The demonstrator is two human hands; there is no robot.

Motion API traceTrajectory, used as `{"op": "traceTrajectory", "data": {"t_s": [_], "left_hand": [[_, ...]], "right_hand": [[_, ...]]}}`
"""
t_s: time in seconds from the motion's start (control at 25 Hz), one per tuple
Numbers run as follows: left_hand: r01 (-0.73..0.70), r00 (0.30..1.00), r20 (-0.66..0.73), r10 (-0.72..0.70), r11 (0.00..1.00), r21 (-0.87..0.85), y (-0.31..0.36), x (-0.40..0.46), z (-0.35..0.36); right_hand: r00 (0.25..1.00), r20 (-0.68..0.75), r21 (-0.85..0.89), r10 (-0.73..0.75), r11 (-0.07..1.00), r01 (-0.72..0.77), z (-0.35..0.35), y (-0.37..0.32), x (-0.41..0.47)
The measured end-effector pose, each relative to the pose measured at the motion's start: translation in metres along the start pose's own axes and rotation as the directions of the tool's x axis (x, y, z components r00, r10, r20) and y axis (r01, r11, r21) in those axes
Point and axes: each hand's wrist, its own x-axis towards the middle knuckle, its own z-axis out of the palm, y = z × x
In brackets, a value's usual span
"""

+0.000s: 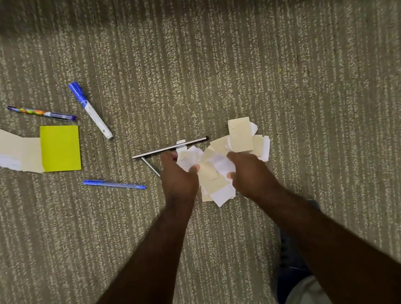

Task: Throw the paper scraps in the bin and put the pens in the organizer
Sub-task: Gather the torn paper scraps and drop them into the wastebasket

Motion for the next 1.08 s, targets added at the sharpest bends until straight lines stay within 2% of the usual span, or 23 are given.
{"op": "traceTrajectory", "data": {"t_s": [0.08, 0.24, 0.44, 0.52, 0.64, 0.8, 0.92, 1.0, 1.08], "left_hand": [[-0.022, 0.999, -0.023, 0.024, 0.998, 0.066, 0.001, 0.002, 0.001], [-0.028, 0.999, -0.039, 0.032, 0.995, 0.099, 0.001, -0.002, -0.001], [-0.005, 0.999, 0.045, 0.002, 0.998, 0.059, 0.005, -0.017, -0.023], [-0.028, 0.998, 0.056, 0.028, 1.000, -0.005, 0.014, -0.030, -0.040], [-0.063, 0.995, 0.065, 0.077, 0.979, -0.191, 0.039, -0.050, -0.071], [-0.096, 0.986, 0.081, 0.146, 0.890, -0.446, 0.109, -0.059, -0.116], [-0.193, 0.972, 0.007, 0.236, 0.812, -0.552, 0.183, -0.055, -0.143], [-0.252, 0.961, -0.059, 0.270, 0.770, -0.586, 0.242, -0.045, -0.160], [-0.291, 0.953, -0.116, 0.279, 0.741, -0.606, 0.298, -0.029, -0.170]], "right_hand": [[0.996, -0.085, 0.086, 0.002, 0.996, 0.005, 0.009, 0.003, -0.008], [0.965, -0.191, 0.315, 0.180, 0.942, -0.113, 0.013, 0.003, -0.021], [0.903, -0.251, 0.588, 0.350, 0.796, -0.145, -0.007, -0.010, -0.037], [0.883, -0.245, 0.689, 0.401, 0.713, -0.132, -0.021, -0.023, -0.044], [0.868, -0.237, 0.792, 0.435, 0.604, -0.087, -0.055, -0.048, -0.051], [0.875, -0.253, 0.880, 0.412, 0.475, 0.031, -0.129, -0.098, -0.047], [0.882, -0.326, 0.909, 0.340, 0.370, 0.193, -0.206, -0.139, -0.032], [0.862, -0.405, 0.886, 0.305, 0.362, 0.289, -0.266, -0.165, -0.013], [0.831, -0.447, 0.869, 0.330, 0.382, 0.315, -0.318, -0.186, 0.014]]}}
